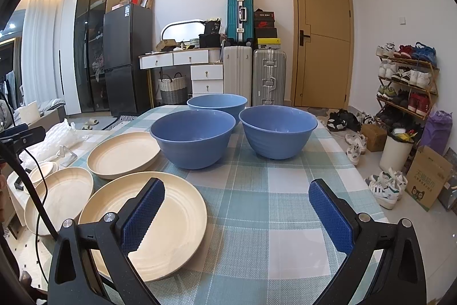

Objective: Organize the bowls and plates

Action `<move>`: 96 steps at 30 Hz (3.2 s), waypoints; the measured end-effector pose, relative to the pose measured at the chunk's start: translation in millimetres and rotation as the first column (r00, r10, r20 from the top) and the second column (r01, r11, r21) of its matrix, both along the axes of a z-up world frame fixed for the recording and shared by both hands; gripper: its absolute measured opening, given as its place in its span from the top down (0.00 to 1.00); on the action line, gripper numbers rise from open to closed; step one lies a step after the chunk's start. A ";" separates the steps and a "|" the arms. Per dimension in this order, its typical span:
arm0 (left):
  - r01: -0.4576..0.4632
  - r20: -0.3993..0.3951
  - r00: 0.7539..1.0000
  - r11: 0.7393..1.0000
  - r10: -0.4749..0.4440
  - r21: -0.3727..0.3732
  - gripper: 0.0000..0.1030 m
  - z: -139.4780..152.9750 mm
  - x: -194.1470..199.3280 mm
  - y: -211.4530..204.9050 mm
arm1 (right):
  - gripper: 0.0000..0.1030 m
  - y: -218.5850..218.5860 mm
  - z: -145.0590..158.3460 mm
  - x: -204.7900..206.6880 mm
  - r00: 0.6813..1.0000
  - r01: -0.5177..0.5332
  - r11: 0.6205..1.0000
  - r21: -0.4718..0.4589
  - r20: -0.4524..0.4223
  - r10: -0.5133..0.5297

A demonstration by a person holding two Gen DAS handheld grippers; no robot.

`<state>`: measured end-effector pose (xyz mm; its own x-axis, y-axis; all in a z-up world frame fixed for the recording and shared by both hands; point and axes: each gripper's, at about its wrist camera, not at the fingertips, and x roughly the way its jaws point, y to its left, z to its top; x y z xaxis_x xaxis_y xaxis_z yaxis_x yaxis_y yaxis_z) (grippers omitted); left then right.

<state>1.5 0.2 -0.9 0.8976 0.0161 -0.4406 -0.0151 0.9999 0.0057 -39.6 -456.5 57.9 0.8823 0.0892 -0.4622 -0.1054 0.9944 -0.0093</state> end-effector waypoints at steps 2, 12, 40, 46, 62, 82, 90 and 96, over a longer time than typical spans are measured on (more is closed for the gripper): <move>0.002 0.000 1.000 1.000 -0.002 -0.001 0.02 0.0 -0.1 0.0 | 0.00 -0.2 0.3 0.5 1.000 0.001 1.000 0.000 -0.001 -0.001; 0.002 -0.001 1.000 1.000 -0.002 -0.001 0.02 0.0 0.1 0.2 | 0.00 0.1 0.7 0.7 1.000 0.002 1.000 0.000 -0.002 -0.002; 0.002 -0.003 1.000 1.000 -0.002 -0.003 0.02 -1.3 -0.3 0.0 | 0.00 3.4 -2.8 2.2 1.000 -0.006 1.000 0.000 -0.006 0.006; 0.002 -0.003 1.000 1.000 -0.002 -0.003 0.02 -1.3 -0.2 -0.1 | 0.00 3.9 -3.0 2.0 1.000 -0.007 1.000 -0.003 -0.005 0.007; 0.007 -0.013 1.000 1.000 -0.007 0.003 0.02 -2.4 0.8 2.9 | 0.00 28.6 6.7 10.6 0.994 -0.109 0.994 -0.033 -0.024 0.108; -0.024 -0.082 0.996 0.999 0.022 -0.026 0.02 9.1 25.3 57.6 | 0.00 81.2 18.9 58.1 0.941 -0.301 0.952 0.060 -0.142 0.306; -0.033 -0.107 0.994 0.999 0.029 -0.038 0.02 15.6 38.7 76.9 | 0.00 103.1 15.9 74.8 0.909 -0.361 0.928 0.093 -0.187 0.372; -0.051 -0.142 0.989 0.997 0.042 -0.057 0.04 16.4 54.7 91.4 | 0.00 126.4 9.9 89.4 0.877 -0.406 0.905 0.124 -0.224 0.425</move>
